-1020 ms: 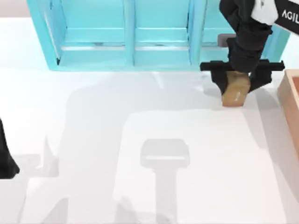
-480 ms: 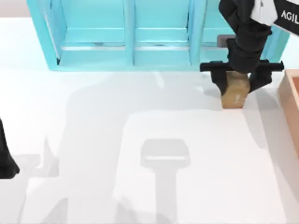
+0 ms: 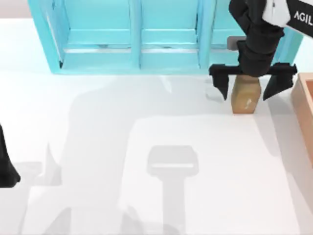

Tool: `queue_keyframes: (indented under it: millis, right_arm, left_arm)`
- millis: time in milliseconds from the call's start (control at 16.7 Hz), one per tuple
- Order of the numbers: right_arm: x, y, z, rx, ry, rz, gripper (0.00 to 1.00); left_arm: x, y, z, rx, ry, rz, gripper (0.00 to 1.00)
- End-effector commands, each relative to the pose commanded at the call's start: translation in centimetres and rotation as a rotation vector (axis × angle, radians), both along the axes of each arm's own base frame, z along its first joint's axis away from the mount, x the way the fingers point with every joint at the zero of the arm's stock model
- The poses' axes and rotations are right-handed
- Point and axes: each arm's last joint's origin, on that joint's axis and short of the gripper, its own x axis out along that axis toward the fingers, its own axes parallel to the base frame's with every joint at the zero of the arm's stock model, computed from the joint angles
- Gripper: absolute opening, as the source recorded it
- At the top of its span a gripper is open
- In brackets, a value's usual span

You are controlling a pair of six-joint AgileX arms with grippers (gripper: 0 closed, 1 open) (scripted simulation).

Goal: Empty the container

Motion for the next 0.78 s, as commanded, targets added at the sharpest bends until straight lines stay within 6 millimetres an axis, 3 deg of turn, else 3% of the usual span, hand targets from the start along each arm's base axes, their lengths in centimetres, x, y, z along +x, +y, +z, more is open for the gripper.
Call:
queue_keyframes:
  millis: [360,780]
  right_arm:
    - [0.1,-0.2,0.1,0.000,-0.001,-0.005,1.00]
    - [0.5,-0.4,4.5,-0.004,0.005,-0.014,1.00]
  left_arm:
    - [0.0,0.0,0.0,0.000,0.000,0.000,1.00]
    - [0.0,0.0,0.0,0.000,0.000,0.000,1.00]
